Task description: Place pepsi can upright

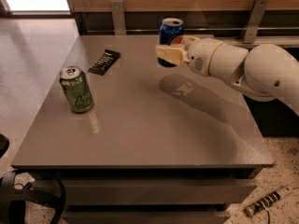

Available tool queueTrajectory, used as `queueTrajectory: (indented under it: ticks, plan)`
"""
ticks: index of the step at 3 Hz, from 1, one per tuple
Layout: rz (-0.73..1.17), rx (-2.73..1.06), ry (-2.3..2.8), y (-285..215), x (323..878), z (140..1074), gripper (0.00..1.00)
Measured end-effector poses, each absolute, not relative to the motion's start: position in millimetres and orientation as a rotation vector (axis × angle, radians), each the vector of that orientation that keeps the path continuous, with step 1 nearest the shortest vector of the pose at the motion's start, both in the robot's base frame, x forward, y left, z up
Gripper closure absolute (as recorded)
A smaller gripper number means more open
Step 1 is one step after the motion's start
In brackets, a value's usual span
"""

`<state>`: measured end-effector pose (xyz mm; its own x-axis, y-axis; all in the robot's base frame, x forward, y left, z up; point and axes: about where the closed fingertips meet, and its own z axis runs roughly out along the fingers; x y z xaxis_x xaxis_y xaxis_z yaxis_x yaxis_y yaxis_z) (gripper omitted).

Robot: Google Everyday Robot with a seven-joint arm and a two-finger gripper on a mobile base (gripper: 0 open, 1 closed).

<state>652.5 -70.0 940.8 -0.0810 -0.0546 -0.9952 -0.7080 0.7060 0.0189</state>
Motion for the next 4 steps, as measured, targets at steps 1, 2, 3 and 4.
queueTrajectory:
  ticks: [1, 2, 3, 4]
  plan:
    - [0.588, -0.652, 1.587, -59.3, 651.4, 931.5, 1.00]
    - [0.566, -0.658, 1.584, -50.5, 648.5, 919.1, 1.00]
    - [0.540, -0.661, 1.565, -37.7, 643.1, 905.5, 1.00]
    - [0.541, -0.660, 1.568, -28.1, 638.8, 890.2, 1.00]
